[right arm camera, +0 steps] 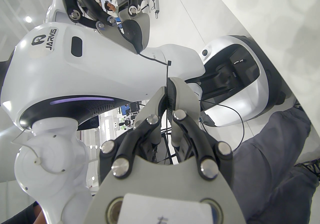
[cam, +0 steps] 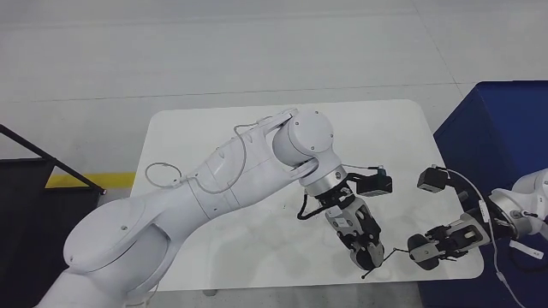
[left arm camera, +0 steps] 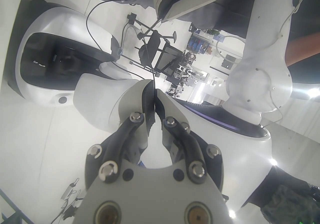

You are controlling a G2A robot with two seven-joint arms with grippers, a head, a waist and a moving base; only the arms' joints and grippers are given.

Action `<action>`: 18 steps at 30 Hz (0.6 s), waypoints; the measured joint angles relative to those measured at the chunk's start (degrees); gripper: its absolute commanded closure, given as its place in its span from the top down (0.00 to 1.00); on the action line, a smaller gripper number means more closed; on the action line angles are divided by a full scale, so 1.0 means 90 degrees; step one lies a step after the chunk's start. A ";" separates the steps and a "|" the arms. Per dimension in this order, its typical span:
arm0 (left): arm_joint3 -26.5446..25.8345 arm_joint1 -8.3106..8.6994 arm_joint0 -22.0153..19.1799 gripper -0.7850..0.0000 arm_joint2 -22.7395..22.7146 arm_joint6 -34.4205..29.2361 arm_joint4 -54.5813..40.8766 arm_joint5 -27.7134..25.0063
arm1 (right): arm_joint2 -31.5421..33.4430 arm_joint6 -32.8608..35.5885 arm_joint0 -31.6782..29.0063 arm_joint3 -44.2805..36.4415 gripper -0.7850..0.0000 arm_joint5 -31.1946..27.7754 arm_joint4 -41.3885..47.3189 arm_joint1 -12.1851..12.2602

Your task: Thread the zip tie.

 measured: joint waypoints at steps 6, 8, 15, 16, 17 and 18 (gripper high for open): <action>0.0086 -0.0013 -0.0004 0.00 0.0019 0.0000 -0.0007 -0.0001 | 0.0000 0.0000 0.0000 0.0000 0.00 0.0000 0.0000 0.0000; 0.0098 -0.0025 -0.0011 0.00 0.0087 0.0000 -0.0008 0.0000 | 0.0000 0.0000 0.0000 0.0000 0.00 0.0000 0.0000 0.0000; 0.0136 -0.0062 -0.0076 0.00 0.0193 0.0000 -0.0112 0.0000 | 0.0000 0.0000 0.0000 0.0000 0.00 0.0000 0.0000 0.0000; 0.0131 -0.0063 -0.0082 0.00 0.0194 0.0000 -0.0121 0.0000 | 0.0000 0.0000 0.0000 0.0000 0.00 0.0000 0.0000 0.0000; 0.0126 -0.0062 -0.0088 0.00 0.0191 0.0000 -0.0123 0.0000 | 0.0000 0.0000 0.0000 0.0000 0.00 0.0000 0.0000 0.0000; 0.0121 -0.0060 -0.0089 0.00 0.0184 0.0000 -0.0119 0.0000 | 0.0000 0.0000 0.0000 0.0000 0.00 0.0000 0.0000 0.0000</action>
